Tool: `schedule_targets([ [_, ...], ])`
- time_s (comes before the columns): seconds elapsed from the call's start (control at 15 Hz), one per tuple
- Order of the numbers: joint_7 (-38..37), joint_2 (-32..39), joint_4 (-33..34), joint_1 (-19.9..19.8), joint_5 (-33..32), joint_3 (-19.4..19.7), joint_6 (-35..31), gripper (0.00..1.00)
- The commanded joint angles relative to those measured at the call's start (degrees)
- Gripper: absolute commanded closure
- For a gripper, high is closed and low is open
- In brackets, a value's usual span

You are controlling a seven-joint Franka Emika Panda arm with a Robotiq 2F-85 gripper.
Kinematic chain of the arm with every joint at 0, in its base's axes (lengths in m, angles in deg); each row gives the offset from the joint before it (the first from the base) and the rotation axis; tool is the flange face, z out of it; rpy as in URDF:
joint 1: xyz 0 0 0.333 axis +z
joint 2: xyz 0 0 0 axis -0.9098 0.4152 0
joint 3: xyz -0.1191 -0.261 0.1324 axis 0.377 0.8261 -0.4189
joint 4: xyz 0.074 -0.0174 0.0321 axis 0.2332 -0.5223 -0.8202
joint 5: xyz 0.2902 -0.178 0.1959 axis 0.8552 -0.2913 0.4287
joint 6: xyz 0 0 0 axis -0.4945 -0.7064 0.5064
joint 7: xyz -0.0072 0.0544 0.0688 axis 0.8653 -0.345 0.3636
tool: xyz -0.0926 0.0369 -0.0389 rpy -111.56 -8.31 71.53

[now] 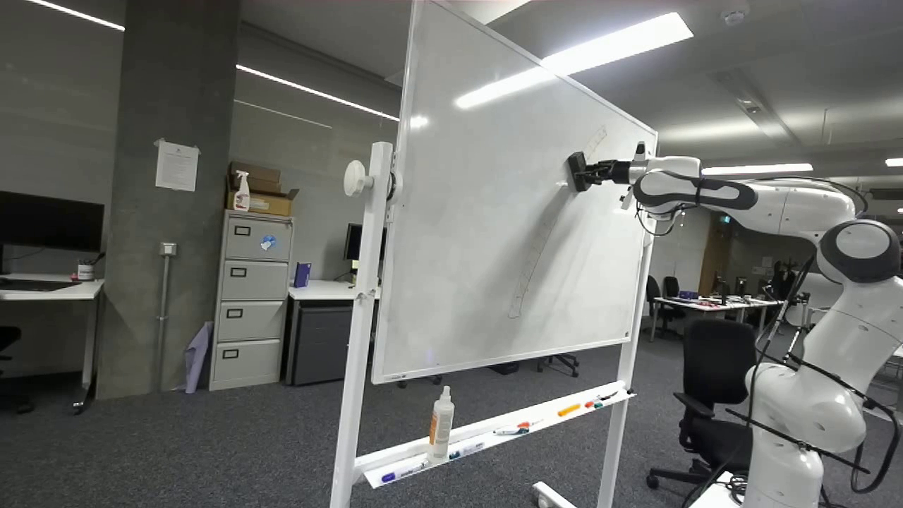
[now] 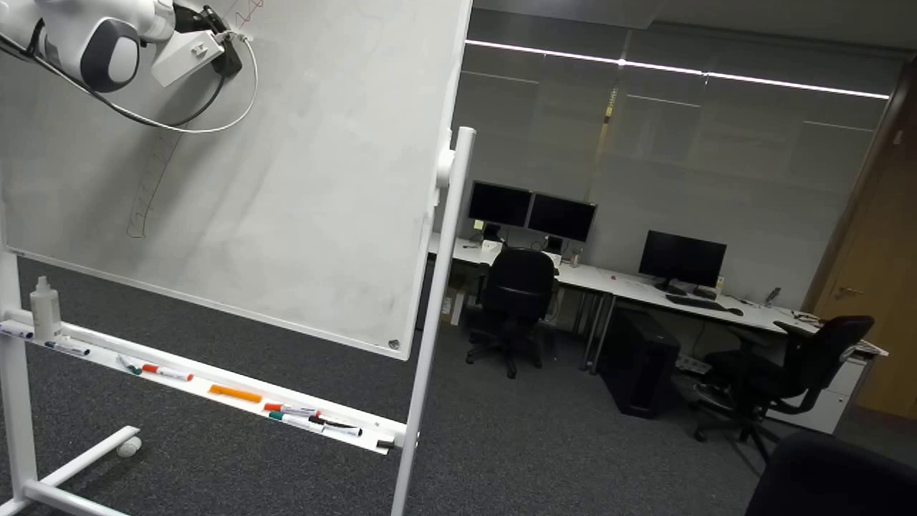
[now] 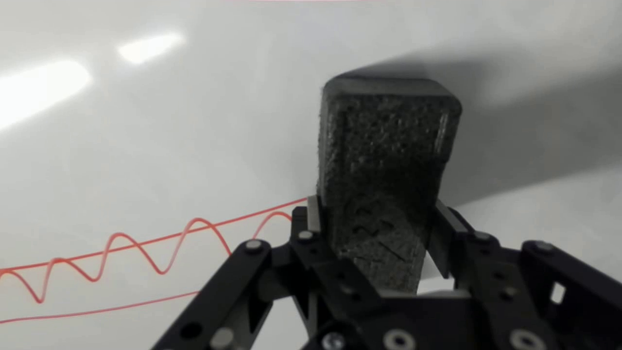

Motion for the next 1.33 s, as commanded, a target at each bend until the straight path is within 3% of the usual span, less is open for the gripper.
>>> schedule_targets([
  [0.0, 1.35, 1.64, 2.19, -0.47, -1.67, -0.15, -0.25, 0.7],
  [0.4, 2.55, 2.91, 8.07, -0.5, -4.74, 0.84, 1.03, 0.7],
  [0.73, 6.06, 5.41, 15.96, 1.27, -5.35, 4.48, 2.78, 0.7],
  [0.93, 9.72, 6.47, 20.3, 5.0, -3.96, 8.62, 5.25, 0.7],
  [1.27, 15.18, 7.11, 27.95, 14.46, -1.25, 16.85, 13.96, 0.7],
])
